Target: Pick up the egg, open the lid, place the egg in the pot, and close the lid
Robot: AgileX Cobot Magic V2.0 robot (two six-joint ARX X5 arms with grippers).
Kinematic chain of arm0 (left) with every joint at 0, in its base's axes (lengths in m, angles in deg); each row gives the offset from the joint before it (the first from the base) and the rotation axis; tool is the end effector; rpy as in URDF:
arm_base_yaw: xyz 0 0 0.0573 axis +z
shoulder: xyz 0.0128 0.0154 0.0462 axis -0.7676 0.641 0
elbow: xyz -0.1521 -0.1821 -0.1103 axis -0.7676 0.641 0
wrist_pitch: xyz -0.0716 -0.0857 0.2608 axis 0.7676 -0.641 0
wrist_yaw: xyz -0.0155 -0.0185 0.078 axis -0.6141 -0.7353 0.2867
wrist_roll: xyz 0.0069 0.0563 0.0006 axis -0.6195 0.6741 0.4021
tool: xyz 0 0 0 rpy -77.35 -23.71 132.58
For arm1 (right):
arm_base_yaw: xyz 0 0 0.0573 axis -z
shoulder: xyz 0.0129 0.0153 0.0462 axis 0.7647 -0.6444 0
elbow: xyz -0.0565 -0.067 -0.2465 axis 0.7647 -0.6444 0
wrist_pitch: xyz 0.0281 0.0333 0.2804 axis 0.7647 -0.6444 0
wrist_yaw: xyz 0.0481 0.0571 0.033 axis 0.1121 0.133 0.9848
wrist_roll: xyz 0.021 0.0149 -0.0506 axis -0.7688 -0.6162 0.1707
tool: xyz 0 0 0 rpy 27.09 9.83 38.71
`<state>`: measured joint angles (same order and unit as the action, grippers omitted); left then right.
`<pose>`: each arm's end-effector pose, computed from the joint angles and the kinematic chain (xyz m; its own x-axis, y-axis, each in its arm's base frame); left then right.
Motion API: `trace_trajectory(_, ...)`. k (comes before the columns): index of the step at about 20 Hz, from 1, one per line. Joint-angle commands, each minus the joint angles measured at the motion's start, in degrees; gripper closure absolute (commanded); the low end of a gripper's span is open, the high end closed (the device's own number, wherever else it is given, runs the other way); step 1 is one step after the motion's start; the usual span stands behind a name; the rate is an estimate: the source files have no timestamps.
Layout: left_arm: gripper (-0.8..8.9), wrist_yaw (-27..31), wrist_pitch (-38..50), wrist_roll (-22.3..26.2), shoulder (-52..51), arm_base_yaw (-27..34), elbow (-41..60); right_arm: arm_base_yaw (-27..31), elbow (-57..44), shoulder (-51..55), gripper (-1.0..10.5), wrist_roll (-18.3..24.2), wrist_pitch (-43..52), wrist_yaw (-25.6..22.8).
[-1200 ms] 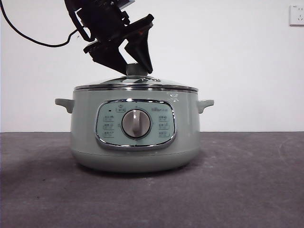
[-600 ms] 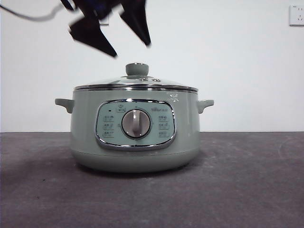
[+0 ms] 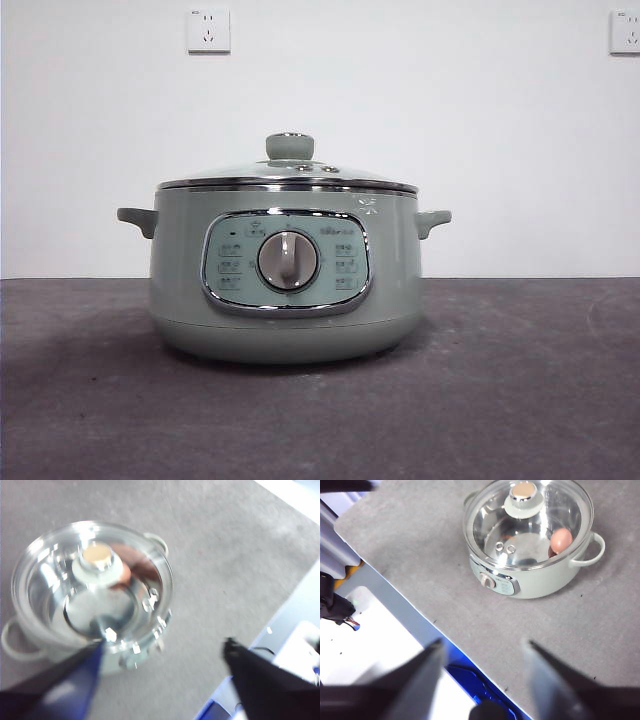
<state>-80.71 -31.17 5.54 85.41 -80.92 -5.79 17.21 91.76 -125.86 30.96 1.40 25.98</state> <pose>0.1735 -0.1138 0.4269 0.5201 -0.6215 -0.5859 0.6752 0.7193 -0.1636 0.1120 0.0823 0.4584 0.4580 0.6007 -0.6553 -0.7002 0.6979 0.1503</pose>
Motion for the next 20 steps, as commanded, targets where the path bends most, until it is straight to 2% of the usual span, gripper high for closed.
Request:
trace_trajectory(1, 8.18, 0.04, -1.29, -0.28, -1.81, -0.04, -0.04, -0.02, -0.22, -0.83, 9.5, -0.39, -0.94, -0.09)
trace_trajectory(18, 8.17, 0.59, -2.03, -0.24, -2.36, 0.00, -0.04, -0.02, -0.22, -1.11, 9.5, -1.01, -0.92, -0.35)
trace_trajectory(19, 8.17, 1.99, -1.14, 0.72, -2.36, 0.00, -0.02, -0.02, -0.22, -1.11, 9.5, -1.01, -0.92, -0.35)
trace_trajectory(20, 8.17, 5.77, 1.07, 1.14, -2.40, 0.44, -0.02, -0.02, -0.22, -1.11, 9.5, -1.01, -0.92, -0.33)
